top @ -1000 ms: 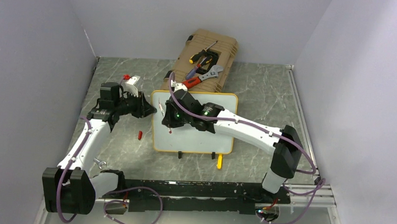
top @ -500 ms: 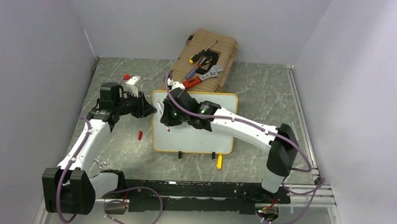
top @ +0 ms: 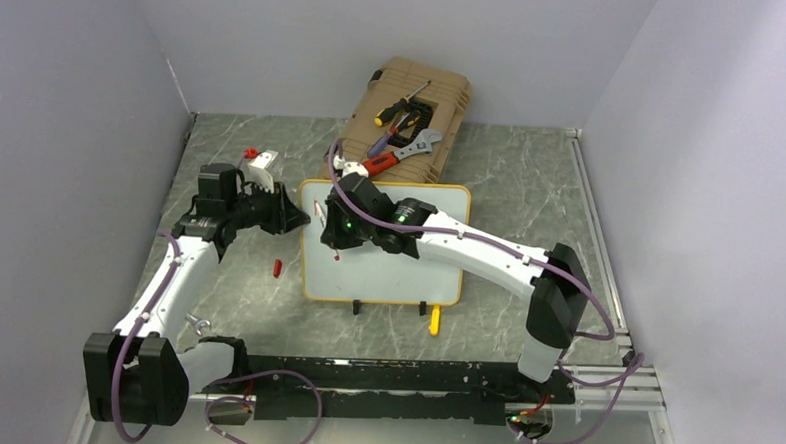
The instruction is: Write a sentence on the whiteboard
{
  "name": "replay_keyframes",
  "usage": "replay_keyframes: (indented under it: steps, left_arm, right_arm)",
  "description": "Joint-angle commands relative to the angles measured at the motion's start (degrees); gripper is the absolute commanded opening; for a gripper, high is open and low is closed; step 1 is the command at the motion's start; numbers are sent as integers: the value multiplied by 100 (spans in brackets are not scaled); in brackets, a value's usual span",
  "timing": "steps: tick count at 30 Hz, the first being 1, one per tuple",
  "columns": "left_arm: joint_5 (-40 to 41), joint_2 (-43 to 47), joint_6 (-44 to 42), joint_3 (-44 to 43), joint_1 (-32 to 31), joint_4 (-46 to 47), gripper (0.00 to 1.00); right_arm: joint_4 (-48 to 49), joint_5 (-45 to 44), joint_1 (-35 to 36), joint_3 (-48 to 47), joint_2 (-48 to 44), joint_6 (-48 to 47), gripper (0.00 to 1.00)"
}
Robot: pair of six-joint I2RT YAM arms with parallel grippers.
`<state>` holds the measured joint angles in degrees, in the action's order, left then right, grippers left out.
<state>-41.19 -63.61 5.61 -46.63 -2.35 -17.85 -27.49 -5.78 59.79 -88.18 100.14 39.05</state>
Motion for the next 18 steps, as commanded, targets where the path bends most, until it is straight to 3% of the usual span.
replay_keyframes:
  steps: [1,18]
  left_arm:
    - [-144,84,-86,-108,-99,-52,0]
    - [-91,97,-104,-109,-99,-80,0]
  right_arm:
    - [-117,-10,-29,-222,61,41,0]
    - [-291,-287,-39,-83,-69,211,0]
